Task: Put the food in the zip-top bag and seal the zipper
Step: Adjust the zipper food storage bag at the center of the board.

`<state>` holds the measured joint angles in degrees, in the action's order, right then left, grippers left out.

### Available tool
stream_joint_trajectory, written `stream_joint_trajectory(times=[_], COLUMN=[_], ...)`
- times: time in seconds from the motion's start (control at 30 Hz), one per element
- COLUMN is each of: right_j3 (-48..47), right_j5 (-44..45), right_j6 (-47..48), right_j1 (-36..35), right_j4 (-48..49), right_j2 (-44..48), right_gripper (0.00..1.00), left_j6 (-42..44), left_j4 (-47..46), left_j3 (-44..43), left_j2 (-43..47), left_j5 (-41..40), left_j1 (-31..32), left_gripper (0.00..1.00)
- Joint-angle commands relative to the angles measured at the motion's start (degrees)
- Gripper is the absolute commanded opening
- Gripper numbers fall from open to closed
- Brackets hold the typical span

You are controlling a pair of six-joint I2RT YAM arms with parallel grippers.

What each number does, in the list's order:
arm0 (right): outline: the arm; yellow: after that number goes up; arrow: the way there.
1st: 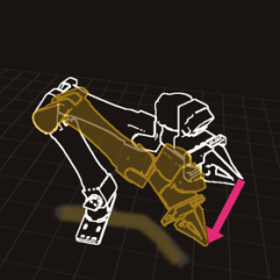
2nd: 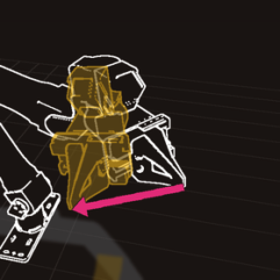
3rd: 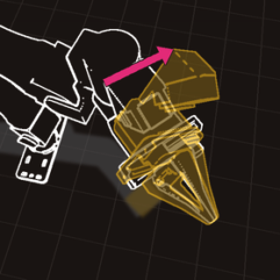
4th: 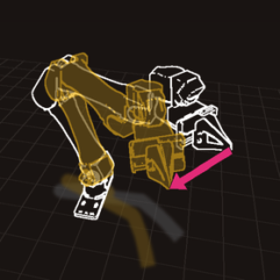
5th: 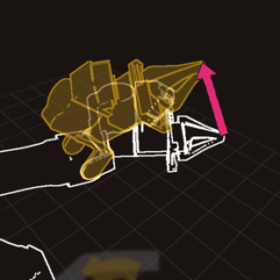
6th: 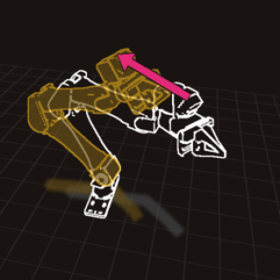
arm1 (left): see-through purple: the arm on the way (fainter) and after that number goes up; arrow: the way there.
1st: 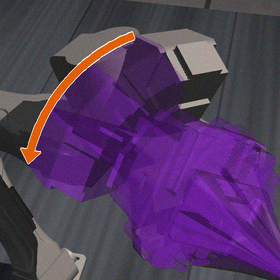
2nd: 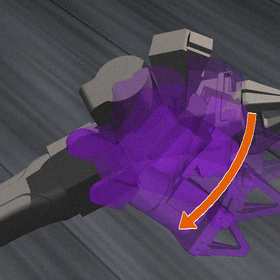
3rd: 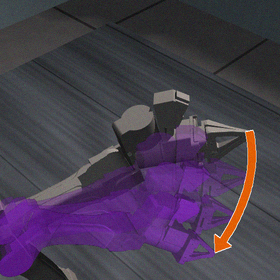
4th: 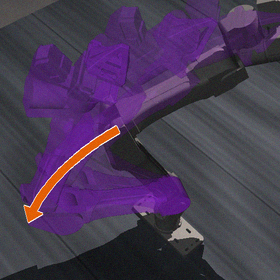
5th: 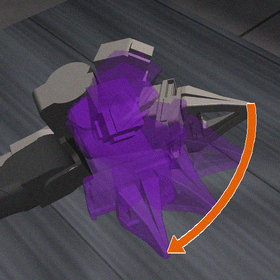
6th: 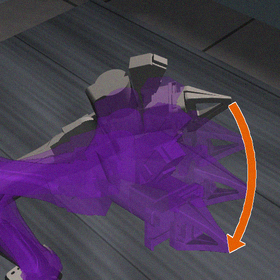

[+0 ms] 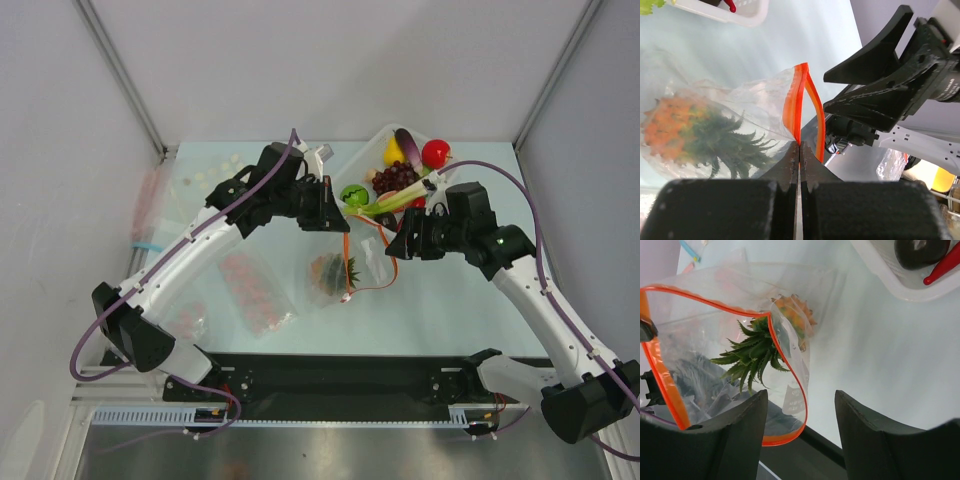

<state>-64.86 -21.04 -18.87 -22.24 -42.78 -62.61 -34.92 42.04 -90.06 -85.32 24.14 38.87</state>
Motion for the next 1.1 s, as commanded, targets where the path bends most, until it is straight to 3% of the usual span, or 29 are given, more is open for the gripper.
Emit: stream_joint_trajectory(times=[0.0,0.23,0.33,0.37,0.47,0.5,0.67,0.83,0.93,1.07], right_j3=[0.61,1.40,1.40,1.23,-1.04,-2.10,-8.87,-14.84,-18.01,-20.30], right_j5=[-0.32,-0.58,-0.15,-0.14,0.03,0.12,1.00,0.29,1.35,3.63], right_j6=[-0.99,-1.52,-1.52,-1.52,-1.17,-0.90,1.12,1.56,2.17,2.52], right_j1=[-0.96,-1.49,-1.75,-1.67,-1.67,-1.67,-1.67,-1.84,-1.84,-1.93], right_j4=[-0.11,-0.90,-1.25,-0.64,0.68,0.69,1.99,5.16,6.04,8.68], right_j2=[0.82,-0.14,-0.32,-0.32,-1.72,-2.68,-8.57,-15.43,-18.86,-23.08], right_gripper=[0.60,0.53,0.36,0.24,0.03,0.00,0.00,0.01,0.08,0.25], left_j6=[0.55,0.46,0.46,0.38,0.99,1.69,4.85,8.02,8.72,8.64], left_j4=[0.06,0.58,0.93,1.20,4.44,5.67,21.83,38.34,41.19,38.65], left_j3=[-3.19,-3.80,-3.89,-4.15,-6.08,-8.27,-20.30,-33.24,-33.87,-30.97], left_j2=[0.07,0.06,-0.11,-0.37,-1.34,-2.47,-7.83,-12.50,-12.68,-12.68], left_j5=[-0.50,-1.11,-1.38,-1.55,-2.52,-3.48,-9.71,-22.52,-27.90,-29.86], left_j1=[-0.11,-0.11,-0.11,-0.11,-0.11,-0.11,-0.11,-0.11,-0.11,-0.29], left_gripper=[0.00,0.00,0.00,0.00,0.00,0.00,0.00,0.00,0.00,0.00])
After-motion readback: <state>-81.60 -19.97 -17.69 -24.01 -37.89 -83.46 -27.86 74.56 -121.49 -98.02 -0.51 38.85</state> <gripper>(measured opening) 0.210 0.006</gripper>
